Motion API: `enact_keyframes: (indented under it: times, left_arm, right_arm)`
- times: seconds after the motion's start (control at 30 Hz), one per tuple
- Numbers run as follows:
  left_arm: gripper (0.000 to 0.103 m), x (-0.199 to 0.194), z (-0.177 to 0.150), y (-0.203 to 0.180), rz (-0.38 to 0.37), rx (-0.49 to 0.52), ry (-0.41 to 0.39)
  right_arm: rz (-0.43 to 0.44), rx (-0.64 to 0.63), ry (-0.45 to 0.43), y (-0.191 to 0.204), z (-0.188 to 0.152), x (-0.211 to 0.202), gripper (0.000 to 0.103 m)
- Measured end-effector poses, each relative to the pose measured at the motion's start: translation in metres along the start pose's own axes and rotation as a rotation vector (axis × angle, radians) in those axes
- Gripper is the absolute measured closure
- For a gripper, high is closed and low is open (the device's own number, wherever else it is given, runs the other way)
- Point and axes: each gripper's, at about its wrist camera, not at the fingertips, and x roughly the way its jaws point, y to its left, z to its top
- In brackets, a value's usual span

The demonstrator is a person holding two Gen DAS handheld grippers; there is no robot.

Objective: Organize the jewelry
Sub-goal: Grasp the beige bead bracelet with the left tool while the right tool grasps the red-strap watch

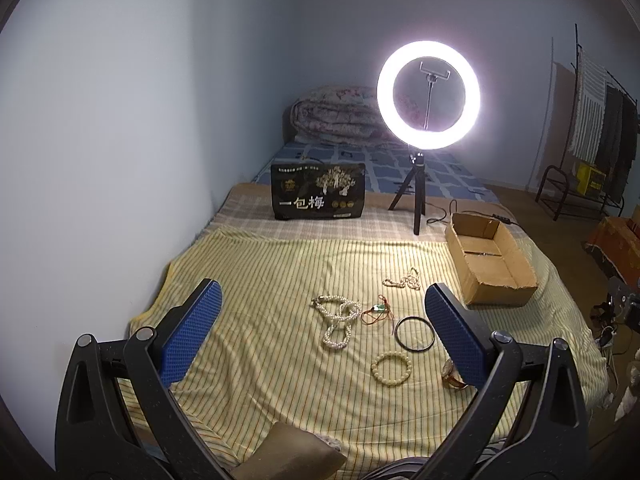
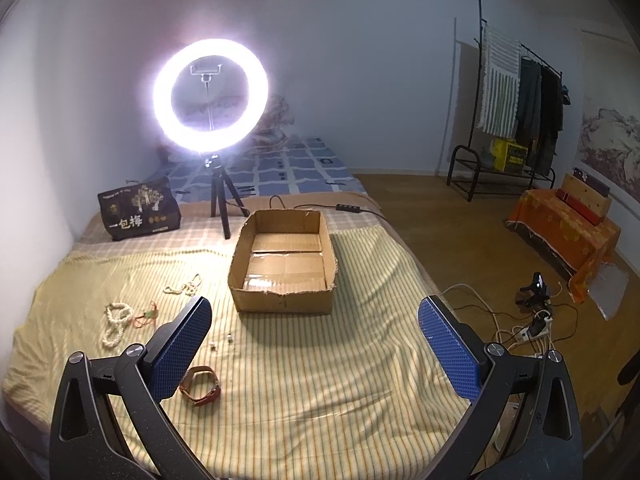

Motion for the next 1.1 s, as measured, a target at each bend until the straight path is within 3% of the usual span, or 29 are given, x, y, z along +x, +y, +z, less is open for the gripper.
enact_keyframes:
  times: [0.13,0.27,0.4,0.7,0.87,1.1]
  left_arm:
    - [0.0,0.018,-0.003,0.006,0.007,0.009,0.034]
    - [0.0,0.041,-0.012,0.012,-0.035,0.007,0.093]
    - [0.012,0.066,-0.026,0.015,-0.064,0.008,0.163]
    - [0.037,0.124,-0.063,-0.002,-0.179,0.047,0.356]
    - [0.04,0.15,-0.081,-0.02,-0.246,0.058,0.449]
    - [0.048,0.185,-0.101,-0.037,-0.259,0.08,0.538]
  right_arm:
    - [0.022,-0.057,0.024,0.006,-0.003,0.012,0.0]
    - [0.039,-0.128,0.051,0.015,-0.011,0.029,0.0]
    - [0.102,-0.171,0.082,0.019,-0.021,0.046,0.0]
    - [0.23,-0.276,0.257,0.044,-0.04,0.098,0.0]
    - [0.305,-0.314,0.364,0.062,-0.055,0.121,0.0]
    - [0.362,-0.319,0.461,0.079,-0.066,0.15,0.001]
